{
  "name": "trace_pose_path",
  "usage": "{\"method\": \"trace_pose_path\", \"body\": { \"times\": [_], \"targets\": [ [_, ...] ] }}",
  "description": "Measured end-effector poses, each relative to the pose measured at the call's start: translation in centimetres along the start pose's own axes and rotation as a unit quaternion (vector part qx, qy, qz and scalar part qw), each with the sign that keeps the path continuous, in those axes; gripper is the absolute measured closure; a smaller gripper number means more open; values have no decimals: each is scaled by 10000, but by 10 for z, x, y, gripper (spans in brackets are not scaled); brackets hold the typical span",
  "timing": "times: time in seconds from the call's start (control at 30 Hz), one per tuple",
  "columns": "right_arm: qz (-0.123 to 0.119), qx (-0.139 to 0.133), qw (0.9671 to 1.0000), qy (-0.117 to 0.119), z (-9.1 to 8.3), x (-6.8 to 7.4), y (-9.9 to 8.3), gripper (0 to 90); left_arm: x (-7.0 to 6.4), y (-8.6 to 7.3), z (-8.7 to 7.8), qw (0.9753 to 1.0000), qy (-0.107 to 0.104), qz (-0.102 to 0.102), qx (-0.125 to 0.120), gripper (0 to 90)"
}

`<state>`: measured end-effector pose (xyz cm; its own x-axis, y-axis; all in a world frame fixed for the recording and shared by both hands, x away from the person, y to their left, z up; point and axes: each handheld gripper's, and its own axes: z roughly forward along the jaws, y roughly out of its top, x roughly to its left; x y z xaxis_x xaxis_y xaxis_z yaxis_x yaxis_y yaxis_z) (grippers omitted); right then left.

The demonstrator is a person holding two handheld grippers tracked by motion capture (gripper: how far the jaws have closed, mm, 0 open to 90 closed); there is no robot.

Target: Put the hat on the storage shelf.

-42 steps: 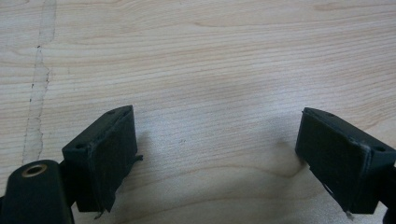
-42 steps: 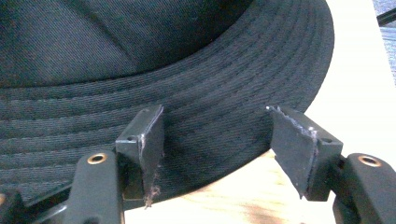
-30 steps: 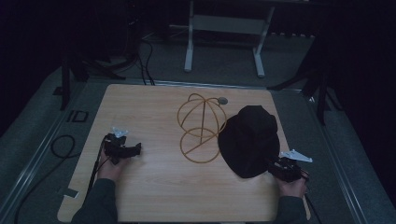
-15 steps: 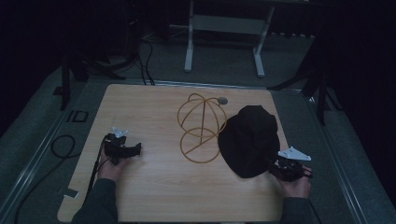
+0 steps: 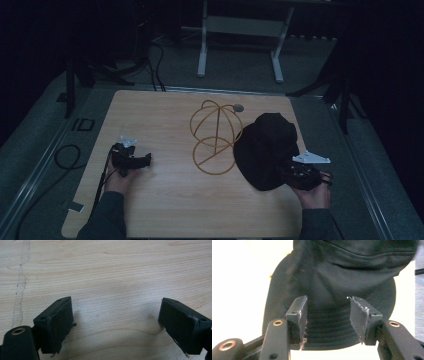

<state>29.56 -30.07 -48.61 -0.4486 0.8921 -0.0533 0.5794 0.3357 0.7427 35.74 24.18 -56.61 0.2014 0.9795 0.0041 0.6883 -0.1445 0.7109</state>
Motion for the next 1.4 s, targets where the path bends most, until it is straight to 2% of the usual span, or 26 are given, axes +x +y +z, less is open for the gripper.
{"method": "trace_pose_path", "body": {
  "times": [0.13,0.2,0.4,0.6,0.63,0.67,0.7,0.77,0.93,1.0,1.03,1.07,1.1,1.2,1.23,1.27,1.3,1.4],
  "targets": [
    [111,65,9998,141,1,0,2,434,0,0,0,10000,-4,-1,-6,128],
    [181,129,9995,216,3,2,4,384,0,0,0,10000,-1,1,0,128],
    [248,137,9992,281,6,4,7,342,0,0,0,10000,-1,0,-2,128],
    [66,87,9995,305,11,2,11,341,0,0,0,10000,-4,-2,-7,128],
    [-109,92,9998,167,11,3,16,318,0,0,0,10000,0,8,5,128],
    [-109,92,9998,167,11,3,16,318,0,0,0,10000,0,8,5,128],
    [-251,54,9995,209,9,3,23,314,0,0,0,10000,-2,7,-1,128],
    [-335,47,9993,154,8,5,30,296,0,0,0,10000,-3,7,0,128],
    [-452,127,9987,183,11,10,43,232,0,0,0,10000,-3,7,0,128],
    [-440,253,9986,158,15,14,50,187,0,0,0,10000,-2,8,2,128],
    [-383,361,9986,71,20,15,55,168,0,0,0,10000,-3,7,0,128],
    [-383,361,9986,71,20,15,55,168,0,0,0,10000,-3,7,0,129],
    [-219,486,9986,-76,25,15,60,165,0,0,0,10000,-3,9,-1,128],
    [-92,576,9982,-109,29,14,64,168,0,0,0,10000,-3,8,-1,128],
    [-77,748,9971,-80,34,13,66,183,0,0,0,10000,-3,9,0,128],
    [-77,748,9971,-80,34,13,66,183,0,0,0,10000,-3,9,0,128],
    [18,983,9950,-171,39,12,68,188,0,0,0,10000,-1,11,6,128],
    [113,1107,9937,-122,42,10,70,206,0,0,0,10000,-4,7,-8,128]
  ]
}}
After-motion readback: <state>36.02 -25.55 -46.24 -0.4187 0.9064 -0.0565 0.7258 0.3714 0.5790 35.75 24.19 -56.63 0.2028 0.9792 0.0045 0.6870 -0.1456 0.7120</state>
